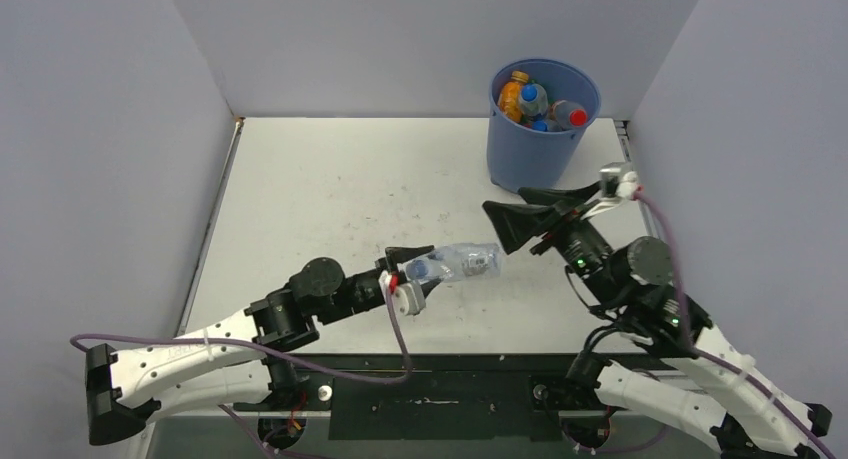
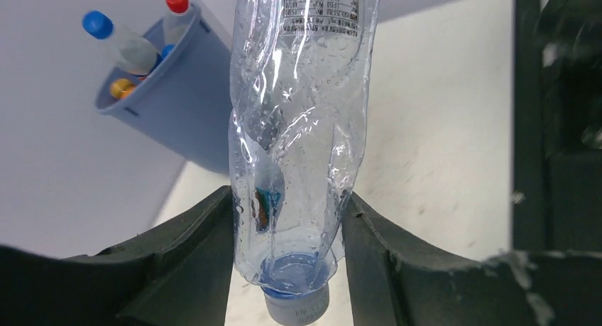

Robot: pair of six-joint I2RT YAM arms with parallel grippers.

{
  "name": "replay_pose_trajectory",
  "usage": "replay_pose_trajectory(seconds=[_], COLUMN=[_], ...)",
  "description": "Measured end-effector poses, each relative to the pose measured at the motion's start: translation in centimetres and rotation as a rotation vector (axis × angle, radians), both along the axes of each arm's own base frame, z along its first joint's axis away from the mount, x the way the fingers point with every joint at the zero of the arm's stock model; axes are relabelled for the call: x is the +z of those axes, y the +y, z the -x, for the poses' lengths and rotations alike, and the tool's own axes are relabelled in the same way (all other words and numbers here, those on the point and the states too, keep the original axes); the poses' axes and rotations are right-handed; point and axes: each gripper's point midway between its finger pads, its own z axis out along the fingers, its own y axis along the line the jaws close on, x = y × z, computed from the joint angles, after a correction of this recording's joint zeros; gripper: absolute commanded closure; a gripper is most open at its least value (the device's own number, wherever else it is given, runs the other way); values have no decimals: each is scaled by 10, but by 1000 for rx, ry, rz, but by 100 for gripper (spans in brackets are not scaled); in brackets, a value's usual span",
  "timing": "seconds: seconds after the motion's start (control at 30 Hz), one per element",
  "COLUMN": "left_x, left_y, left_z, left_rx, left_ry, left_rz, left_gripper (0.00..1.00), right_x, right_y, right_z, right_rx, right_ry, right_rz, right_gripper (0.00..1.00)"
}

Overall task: Put the plastic bottles in the bin
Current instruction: Pick up the plastic bottle at the center of the board.

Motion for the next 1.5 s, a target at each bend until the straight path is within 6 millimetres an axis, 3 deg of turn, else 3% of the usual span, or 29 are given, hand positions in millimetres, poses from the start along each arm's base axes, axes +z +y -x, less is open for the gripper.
replay_pose_trajectory(seconds=[0.1, 0.2, 0.33, 0.5, 0.6, 0.67, 0.9, 1.07, 1.27, 1.4, 1.47, 1.5], left_x=[-13, -37, -66, -52, -43, -39, -41, -37, -35, -38, -38, -38], left_y=[14, 24, 33, 39, 38, 36, 31, 29, 29, 29, 29, 29], left_z=[4, -4, -8, -11, -7, -2, 14, 20, 20, 19, 19, 19], left_rx=[2, 26, -2, 3, -17, -45, -127, -142, -134, -129, -124, -123], left_ry=[-275, -515, -747, -942, -1021, -1072, -1146, -1158, -1148, -1108, -1087, -1077], left_rz=[-170, -356, -582, -673, -704, -733, -773, -768, -761, -755, -744, -739], left_gripper=[100, 100, 100, 100, 100, 100, 100, 100, 98, 65, 50, 37], right_x=[44, 55, 7, -78, -116, -129, -142, -157, -158, -158, -158, -158], right_y=[-27, -34, -3, 27, 32, 34, 48, 61, 79, 87, 88, 87], right_z=[15, 30, 44, 55, 62, 66, 70, 66, 67, 75, 76, 76], right_rx=[-22, 25, 201, 369, 431, 463, 556, 602, 669, 723, 724, 722], right_ry=[-31, -32, 65, 264, 352, 379, 383, 406, 398, 409, 423, 425], right_rz=[20, 65, 216, 419, 504, 539, 588, 625, 594, 556, 538, 535], right_gripper=[7, 7, 8, 8, 7, 6, 2, 21, 63, 89, 94, 95])
